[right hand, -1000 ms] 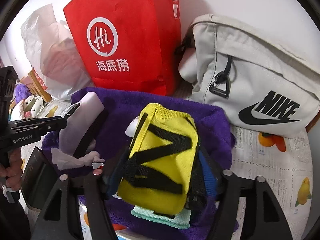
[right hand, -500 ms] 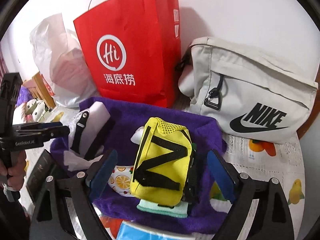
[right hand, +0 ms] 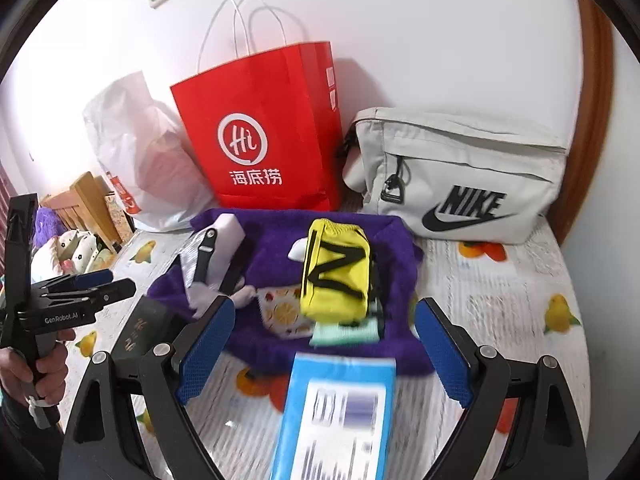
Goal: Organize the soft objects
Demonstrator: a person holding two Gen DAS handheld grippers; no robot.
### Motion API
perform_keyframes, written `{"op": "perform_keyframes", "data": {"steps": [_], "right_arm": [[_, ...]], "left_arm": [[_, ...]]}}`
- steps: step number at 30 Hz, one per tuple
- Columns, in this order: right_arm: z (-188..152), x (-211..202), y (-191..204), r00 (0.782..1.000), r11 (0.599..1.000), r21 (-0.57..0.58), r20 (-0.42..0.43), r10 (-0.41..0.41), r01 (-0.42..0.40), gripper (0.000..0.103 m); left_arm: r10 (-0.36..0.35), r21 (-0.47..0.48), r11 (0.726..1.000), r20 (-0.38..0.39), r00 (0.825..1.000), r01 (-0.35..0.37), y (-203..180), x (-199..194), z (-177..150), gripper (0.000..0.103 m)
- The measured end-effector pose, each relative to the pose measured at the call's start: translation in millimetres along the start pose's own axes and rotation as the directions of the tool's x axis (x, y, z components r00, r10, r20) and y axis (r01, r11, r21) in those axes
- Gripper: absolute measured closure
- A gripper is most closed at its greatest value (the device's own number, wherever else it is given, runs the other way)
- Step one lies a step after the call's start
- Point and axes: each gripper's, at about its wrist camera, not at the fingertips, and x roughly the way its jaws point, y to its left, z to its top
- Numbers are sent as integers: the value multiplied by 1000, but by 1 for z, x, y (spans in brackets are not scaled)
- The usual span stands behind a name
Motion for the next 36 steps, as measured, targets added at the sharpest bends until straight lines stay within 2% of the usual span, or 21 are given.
{"op": "perform_keyframes", "data": {"steps": [6,9,11,15,19,23,30,36], "right_arm": [[-31,-52,9,998,998,30,28,-61,60,11],[-47,-73,18,997,997,27,31,-74,73,4],[-61,-90,25,994,995,21,46,-97,96,1],[-83,-112,34,990,992,34,64,-124,122,1],[-100,-125,39,985,984,60,28,-168,166,0],[-116,-143,41,989,986,92,38,-141,137,0],[-141,-170,52,985,986,70,68,-157,152,0],[-153,-182,58,982,984,55,83,-171,167,1]], "left_arm": [[-17,3,1000,21,1000,17,-10,-43,-33,13],[-36,0,999,33,999,36,-16,-62,-51,11],[-31,0,1000,38,999,31,-20,-73,-62,5],[13,35,999,54,998,-15,-31,-94,-80,5],[40,50,998,94,995,-45,-38,-117,-99,5],[53,42,997,122,991,-59,-43,-134,-117,5],[79,40,995,164,983,-86,-48,-157,-147,5],[87,35,995,178,980,-95,-50,-167,-157,5]]}}
